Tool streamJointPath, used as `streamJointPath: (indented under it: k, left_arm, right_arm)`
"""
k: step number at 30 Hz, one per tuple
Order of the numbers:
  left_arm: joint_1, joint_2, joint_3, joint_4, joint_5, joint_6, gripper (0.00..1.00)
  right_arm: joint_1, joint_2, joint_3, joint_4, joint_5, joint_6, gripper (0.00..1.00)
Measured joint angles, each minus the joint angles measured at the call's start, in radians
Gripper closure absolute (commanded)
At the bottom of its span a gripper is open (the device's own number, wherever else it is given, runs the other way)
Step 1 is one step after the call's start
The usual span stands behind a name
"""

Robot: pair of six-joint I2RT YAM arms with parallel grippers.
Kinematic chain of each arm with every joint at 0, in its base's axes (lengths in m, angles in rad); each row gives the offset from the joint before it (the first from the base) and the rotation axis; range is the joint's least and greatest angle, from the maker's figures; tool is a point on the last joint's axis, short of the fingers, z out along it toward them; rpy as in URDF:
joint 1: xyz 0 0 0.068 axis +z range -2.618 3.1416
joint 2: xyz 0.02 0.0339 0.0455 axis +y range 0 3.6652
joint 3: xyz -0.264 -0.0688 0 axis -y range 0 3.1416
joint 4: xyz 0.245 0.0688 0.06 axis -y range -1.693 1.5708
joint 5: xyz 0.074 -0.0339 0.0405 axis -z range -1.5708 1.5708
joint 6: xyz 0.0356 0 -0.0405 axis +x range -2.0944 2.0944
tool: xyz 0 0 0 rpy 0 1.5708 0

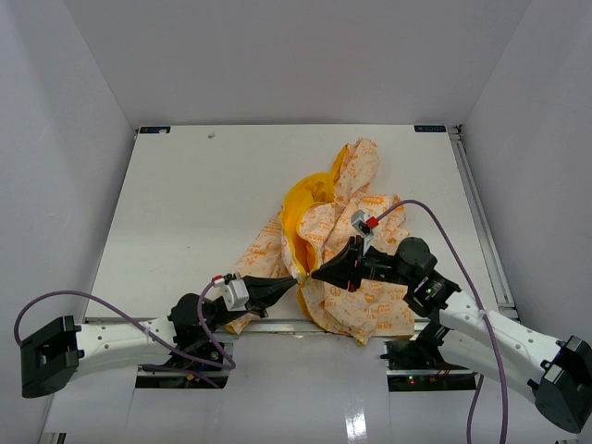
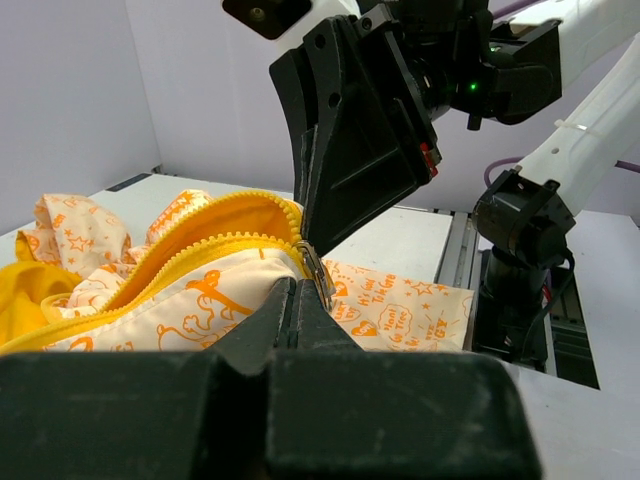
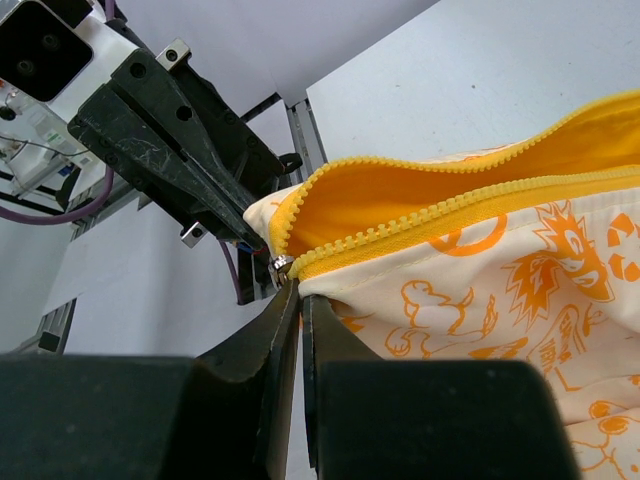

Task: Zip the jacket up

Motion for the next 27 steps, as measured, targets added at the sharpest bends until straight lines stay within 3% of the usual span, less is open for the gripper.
streamJointPath:
  k: [27]
  left_arm:
    - [0.000, -0.057, 0.001, -0.188, 0.073, -0.027, 1.00]
  right_arm:
    - [-0.003, 0.061, 0.112, -0.232, -0.089, -0.124, 0.92]
